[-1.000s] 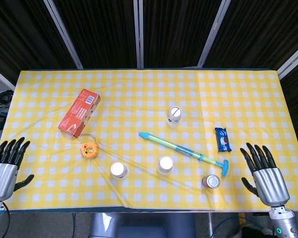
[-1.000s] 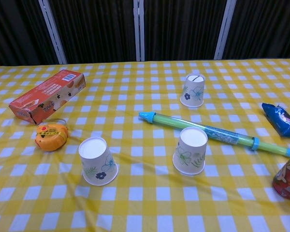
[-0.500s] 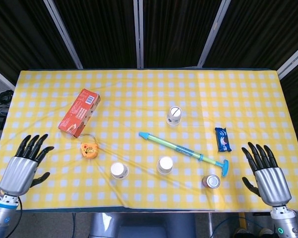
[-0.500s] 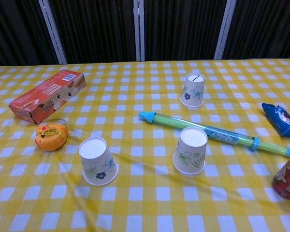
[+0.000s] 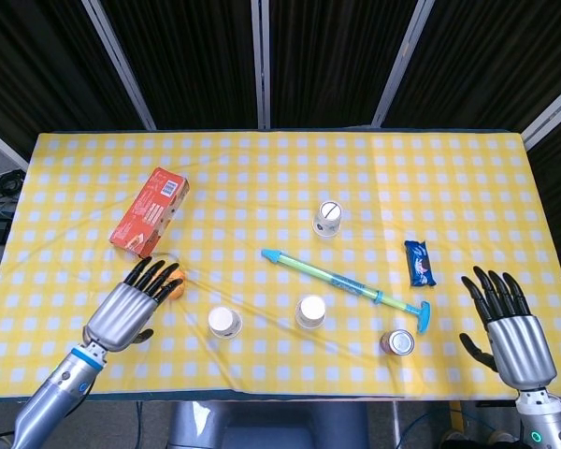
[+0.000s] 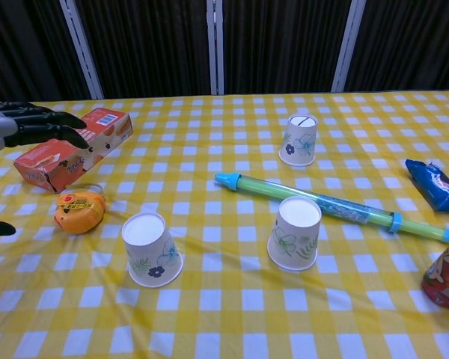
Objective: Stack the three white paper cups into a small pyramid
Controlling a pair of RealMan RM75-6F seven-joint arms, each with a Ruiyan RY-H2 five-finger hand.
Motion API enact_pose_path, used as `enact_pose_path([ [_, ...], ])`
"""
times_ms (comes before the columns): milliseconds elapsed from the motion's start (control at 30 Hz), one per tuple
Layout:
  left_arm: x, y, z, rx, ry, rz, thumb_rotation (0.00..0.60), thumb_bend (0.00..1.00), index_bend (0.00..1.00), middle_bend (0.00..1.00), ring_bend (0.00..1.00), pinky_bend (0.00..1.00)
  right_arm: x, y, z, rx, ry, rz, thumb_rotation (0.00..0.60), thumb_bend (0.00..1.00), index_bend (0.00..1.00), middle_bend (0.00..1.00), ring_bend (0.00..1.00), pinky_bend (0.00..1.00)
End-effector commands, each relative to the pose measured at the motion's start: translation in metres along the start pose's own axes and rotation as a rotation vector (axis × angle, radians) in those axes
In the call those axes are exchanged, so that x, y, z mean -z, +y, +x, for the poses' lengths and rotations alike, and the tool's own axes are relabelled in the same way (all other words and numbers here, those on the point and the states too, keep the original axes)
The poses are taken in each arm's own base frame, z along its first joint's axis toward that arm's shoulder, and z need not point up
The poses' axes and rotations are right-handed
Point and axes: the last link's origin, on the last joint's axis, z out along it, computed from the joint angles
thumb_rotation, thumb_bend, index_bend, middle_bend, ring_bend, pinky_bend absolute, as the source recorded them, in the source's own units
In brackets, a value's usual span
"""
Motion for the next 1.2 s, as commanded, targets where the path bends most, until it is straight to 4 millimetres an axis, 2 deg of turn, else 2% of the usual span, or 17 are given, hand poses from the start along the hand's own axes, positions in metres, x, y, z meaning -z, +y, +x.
enact_pose_path([
  [33,-0.022,0.019,0.002,-0.019,-0.029,-0.04,0.6,0.12,0.12,0.0,0.0,0.0,0.0,0.001,0.002,-0.007,0.005,-0.003,0.6,0.13,0.05,0.0,0.0,0.0],
  [333,-0.054,0.052,-0.004,-0.035,-0.079,-0.091,0.6,0.12,0.26,0.0,0.0,0.0,0.001,0.004,0.009,-0.034,0.022,-0.009,0.6,0.13,0.05,0.0,0.0,0.0],
  [533,-0.069,0.067,-0.009,-0.05,-0.097,-0.103,0.6,0.12,0.27,0.0,0.0,0.0,0.002,0.006,0.011,-0.045,0.027,-0.013,0.6,0.13,0.05,0.0,0.0,0.0],
  [767,-0.077,0.073,-0.011,-0.052,-0.12,-0.098,0.6,0.12,0.28,0.0,0.0,0.0,0.002,0.007,0.014,-0.054,0.032,-0.015,0.6,0.13,0.05,0.0,0.0,0.0],
  [967,-0.08,0.077,-0.015,-0.057,-0.135,-0.095,0.6,0.25,0.35,0.0,0.0,0.0,0.002,0.008,0.014,-0.058,0.034,-0.014,0.6,0.13,0.05,0.0,0.0,0.0],
  [1200,-0.081,0.078,-0.011,-0.048,-0.12,-0.09,0.6,0.25,0.36,0.0,0.0,0.0,0.002,0.007,0.015,-0.061,0.035,-0.013,0.6,0.13,0.05,0.0,0.0,0.0],
])
